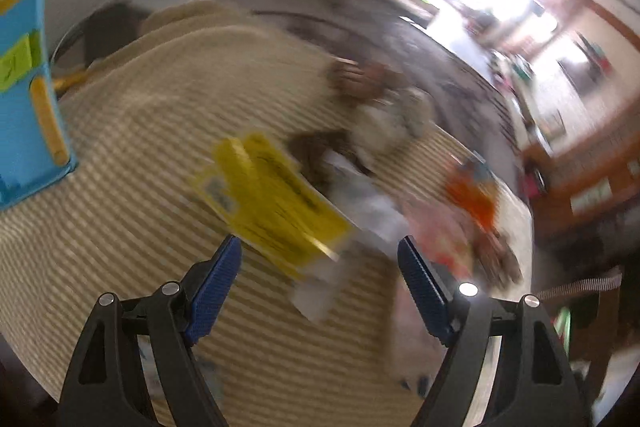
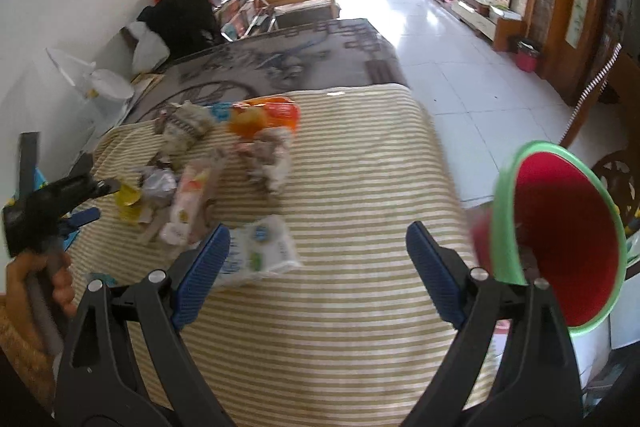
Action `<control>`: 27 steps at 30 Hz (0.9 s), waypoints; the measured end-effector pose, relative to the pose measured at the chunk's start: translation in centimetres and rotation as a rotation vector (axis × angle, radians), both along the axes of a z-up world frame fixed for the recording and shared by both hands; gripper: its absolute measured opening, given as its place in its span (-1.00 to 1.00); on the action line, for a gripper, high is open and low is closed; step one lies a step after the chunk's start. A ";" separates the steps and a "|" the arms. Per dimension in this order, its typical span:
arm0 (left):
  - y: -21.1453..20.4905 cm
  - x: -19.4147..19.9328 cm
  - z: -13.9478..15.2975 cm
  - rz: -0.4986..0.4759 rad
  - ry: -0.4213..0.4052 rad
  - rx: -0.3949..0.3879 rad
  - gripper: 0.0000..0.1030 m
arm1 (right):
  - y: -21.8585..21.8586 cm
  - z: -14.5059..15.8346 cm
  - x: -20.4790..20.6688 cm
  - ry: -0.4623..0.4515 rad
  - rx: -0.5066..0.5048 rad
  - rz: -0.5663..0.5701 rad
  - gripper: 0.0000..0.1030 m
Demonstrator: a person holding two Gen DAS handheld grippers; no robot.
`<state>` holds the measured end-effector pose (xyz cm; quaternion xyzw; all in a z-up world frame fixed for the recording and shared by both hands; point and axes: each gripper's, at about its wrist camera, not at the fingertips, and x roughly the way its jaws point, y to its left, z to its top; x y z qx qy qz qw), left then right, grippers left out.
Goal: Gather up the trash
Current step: 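Move both open tools back over the table, then grasp the yellow wrapper with the left tool while the right grasps the pink Pocky box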
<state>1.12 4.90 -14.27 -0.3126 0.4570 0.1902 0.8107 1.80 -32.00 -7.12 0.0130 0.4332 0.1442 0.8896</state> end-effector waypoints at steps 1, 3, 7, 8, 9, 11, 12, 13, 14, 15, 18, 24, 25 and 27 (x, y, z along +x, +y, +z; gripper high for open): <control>1.1 0.4 -0.6 0.029 0.009 -0.025 0.49 | 0.8 0.1 -0.2 -0.005 -0.004 0.001 0.71; 2.8 1.6 -2.1 0.053 0.033 -0.080 0.49 | 1.9 0.2 -0.5 -0.008 -0.006 -0.004 0.72; 3.7 3.4 -4.5 0.052 0.097 -0.144 0.50 | 3.8 0.2 -1.1 -0.004 -0.011 -0.029 0.73; 3.8 3.8 -5.2 0.045 0.111 -0.161 0.51 | 4.0 0.1 -1.1 -0.001 -0.013 -0.034 0.74; 3.7 4.2 -5.9 0.039 0.134 -0.170 0.51 | 4.1 0.1 -1.2 0.001 -0.015 -0.037 0.74; 3.5 4.4 -6.1 0.028 0.124 -0.160 0.50 | 4.9 0.0 -1.3 0.005 -0.019 -0.046 0.74; 3.4 4.5 -6.1 0.018 0.119 -0.150 0.45 | 5.3 0.0 -1.4 0.005 -0.021 -0.047 0.74; 3.1 4.6 -6.1 -0.004 0.121 -0.134 0.21 | 5.8 0.0 -1.4 0.006 -0.021 -0.047 0.74; 2.9 4.7 -6.2 -0.034 0.123 -0.135 0.13 | 6.2 -0.1 -1.2 0.008 -0.021 -0.045 0.74; 2.9 4.5 -6.4 -0.057 0.120 -0.147 0.08 | 6.6 -0.1 -1.0 0.010 -0.021 -0.040 0.74; 3.4 3.6 -6.5 -0.096 0.105 -0.186 -0.12 | 8.2 -0.7 -0.2 0.028 -0.022 -0.012 0.75; 3.2 2.2 -5.6 -0.250 0.097 -0.171 -0.32 | 11.4 -3.7 3.8 0.173 0.043 0.040 0.75; 3.2 2.0 -5.4 -0.267 0.093 -0.161 -0.33 | 11.9 -4.4 4.6 0.207 0.068 0.036 0.75; 3.4 1.6 -5.0 -0.300 0.086 -0.152 -0.33 | 12.7 -5.7 5.9 0.261 0.110 0.028 0.75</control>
